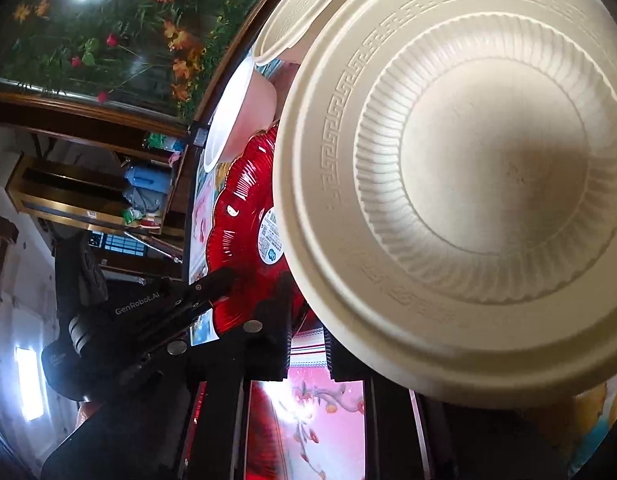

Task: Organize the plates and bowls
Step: 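Lower the small red plate onto the large red plate and open the left tool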

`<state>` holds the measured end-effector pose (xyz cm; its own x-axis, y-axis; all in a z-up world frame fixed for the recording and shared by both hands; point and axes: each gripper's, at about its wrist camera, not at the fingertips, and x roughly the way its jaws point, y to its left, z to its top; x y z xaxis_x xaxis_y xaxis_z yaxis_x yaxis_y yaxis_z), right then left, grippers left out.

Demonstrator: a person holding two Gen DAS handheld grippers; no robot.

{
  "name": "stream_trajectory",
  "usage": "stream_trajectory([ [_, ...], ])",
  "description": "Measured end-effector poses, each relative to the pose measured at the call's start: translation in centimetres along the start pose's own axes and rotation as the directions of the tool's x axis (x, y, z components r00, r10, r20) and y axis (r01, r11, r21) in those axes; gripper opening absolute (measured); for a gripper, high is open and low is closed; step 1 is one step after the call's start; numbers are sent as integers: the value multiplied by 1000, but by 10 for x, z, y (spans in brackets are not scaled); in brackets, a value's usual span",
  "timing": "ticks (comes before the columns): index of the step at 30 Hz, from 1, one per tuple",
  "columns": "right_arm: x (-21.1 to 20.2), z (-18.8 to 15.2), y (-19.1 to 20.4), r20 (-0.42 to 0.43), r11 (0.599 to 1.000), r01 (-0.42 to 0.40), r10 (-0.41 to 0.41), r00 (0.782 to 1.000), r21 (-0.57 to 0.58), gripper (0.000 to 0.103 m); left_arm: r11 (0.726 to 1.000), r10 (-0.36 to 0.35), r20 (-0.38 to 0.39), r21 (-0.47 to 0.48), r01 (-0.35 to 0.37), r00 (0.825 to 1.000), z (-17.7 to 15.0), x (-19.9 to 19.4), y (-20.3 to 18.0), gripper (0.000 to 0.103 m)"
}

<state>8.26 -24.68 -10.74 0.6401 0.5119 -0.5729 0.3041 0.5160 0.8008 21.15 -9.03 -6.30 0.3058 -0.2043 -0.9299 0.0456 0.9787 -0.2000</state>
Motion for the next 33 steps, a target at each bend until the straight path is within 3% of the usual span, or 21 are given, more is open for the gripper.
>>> stream_trajectory([
  [17, -7, -21, 34, 16, 993, -32, 34, 999, -114, 12, 1000, 6, 90, -14, -5, 996, -20, -52, 24, 13],
  [33, -25, -93, 102, -77, 953, -129, 112, 991, -274, 12, 997, 64, 215, 31, -72, 974, -92, -144, 89, 14],
])
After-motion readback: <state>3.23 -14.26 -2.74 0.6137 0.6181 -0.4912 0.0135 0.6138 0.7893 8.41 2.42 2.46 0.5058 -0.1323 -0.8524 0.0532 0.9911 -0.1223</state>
